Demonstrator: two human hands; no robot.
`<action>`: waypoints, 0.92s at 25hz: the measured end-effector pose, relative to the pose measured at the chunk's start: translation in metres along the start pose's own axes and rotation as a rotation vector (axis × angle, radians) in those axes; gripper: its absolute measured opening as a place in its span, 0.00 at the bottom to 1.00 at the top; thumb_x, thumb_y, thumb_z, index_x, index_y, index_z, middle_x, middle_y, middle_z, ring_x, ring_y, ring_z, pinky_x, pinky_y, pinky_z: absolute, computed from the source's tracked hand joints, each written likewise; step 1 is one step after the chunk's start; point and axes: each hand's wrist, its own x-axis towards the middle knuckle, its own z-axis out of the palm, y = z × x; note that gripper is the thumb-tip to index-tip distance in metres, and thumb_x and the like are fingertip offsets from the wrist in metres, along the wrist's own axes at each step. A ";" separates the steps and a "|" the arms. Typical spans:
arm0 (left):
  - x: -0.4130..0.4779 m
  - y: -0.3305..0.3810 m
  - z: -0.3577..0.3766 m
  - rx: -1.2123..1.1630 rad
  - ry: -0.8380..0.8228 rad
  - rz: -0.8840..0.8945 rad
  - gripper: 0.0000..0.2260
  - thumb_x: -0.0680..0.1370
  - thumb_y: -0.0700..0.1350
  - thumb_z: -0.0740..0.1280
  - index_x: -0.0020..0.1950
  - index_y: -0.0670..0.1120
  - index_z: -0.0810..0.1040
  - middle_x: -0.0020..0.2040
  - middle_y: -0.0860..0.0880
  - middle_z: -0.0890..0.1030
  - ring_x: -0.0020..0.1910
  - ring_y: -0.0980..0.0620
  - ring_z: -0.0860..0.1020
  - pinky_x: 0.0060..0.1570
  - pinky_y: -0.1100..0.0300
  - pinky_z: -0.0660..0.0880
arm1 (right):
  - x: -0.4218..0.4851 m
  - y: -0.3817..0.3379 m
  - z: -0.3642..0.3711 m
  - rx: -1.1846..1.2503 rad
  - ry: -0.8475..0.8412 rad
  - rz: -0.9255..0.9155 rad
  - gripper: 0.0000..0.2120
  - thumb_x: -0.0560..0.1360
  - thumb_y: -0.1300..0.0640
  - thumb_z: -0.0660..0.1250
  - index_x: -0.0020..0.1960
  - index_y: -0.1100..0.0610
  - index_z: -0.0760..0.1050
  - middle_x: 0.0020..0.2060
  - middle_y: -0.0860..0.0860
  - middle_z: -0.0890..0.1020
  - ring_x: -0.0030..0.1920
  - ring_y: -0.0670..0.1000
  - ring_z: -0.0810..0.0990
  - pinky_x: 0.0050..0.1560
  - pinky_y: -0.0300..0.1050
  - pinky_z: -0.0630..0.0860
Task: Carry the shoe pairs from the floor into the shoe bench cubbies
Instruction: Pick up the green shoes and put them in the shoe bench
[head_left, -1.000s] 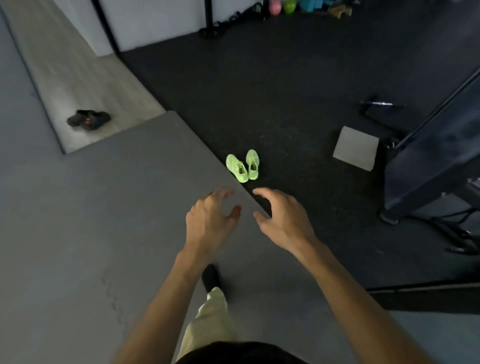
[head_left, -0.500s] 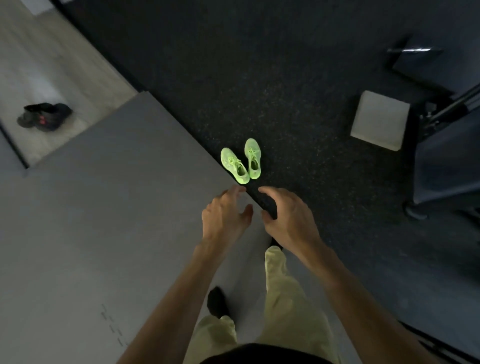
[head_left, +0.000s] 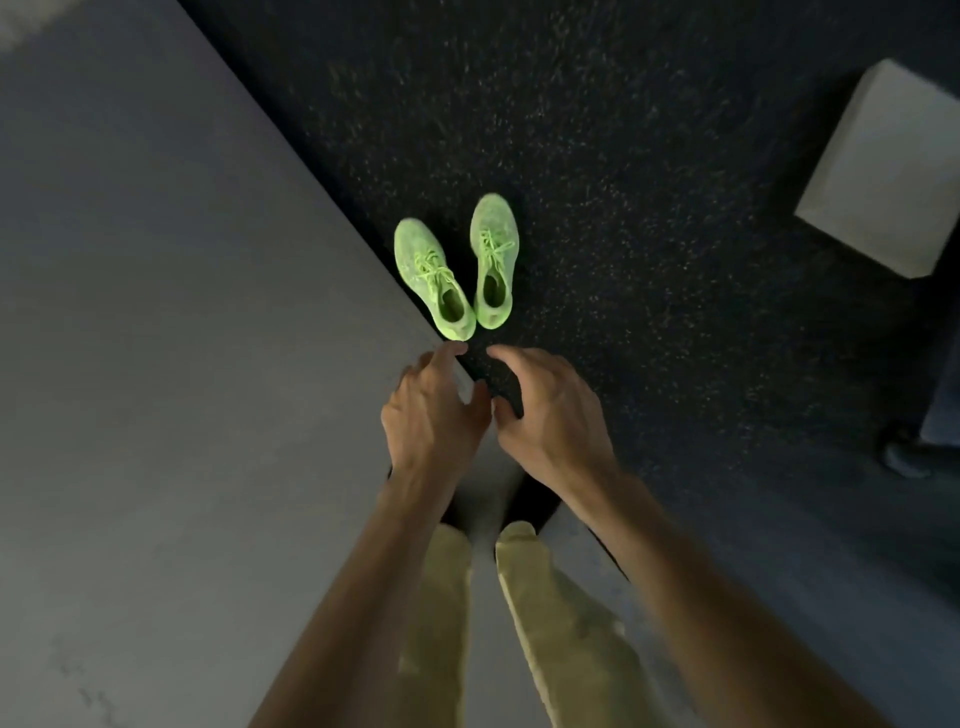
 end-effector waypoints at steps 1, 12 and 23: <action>0.021 -0.012 0.025 -0.006 0.005 -0.006 0.20 0.74 0.51 0.69 0.66 0.54 0.74 0.57 0.50 0.80 0.56 0.46 0.78 0.47 0.50 0.73 | 0.022 0.016 0.021 -0.001 0.003 -0.004 0.25 0.73 0.56 0.70 0.69 0.52 0.70 0.62 0.49 0.78 0.62 0.51 0.75 0.61 0.47 0.73; 0.205 -0.127 0.246 0.011 0.053 -0.004 0.18 0.73 0.46 0.72 0.62 0.50 0.75 0.59 0.50 0.79 0.55 0.44 0.76 0.42 0.54 0.67 | 0.214 0.160 0.228 -0.177 -0.013 -0.008 0.26 0.72 0.60 0.69 0.69 0.51 0.69 0.60 0.51 0.78 0.61 0.55 0.74 0.59 0.54 0.74; 0.249 -0.145 0.301 0.315 -0.136 -0.082 0.13 0.77 0.47 0.68 0.59 0.45 0.77 0.53 0.45 0.80 0.51 0.42 0.79 0.44 0.51 0.73 | 0.266 0.192 0.286 -0.261 -0.005 -0.009 0.28 0.74 0.52 0.70 0.71 0.48 0.67 0.51 0.52 0.80 0.54 0.55 0.74 0.46 0.50 0.74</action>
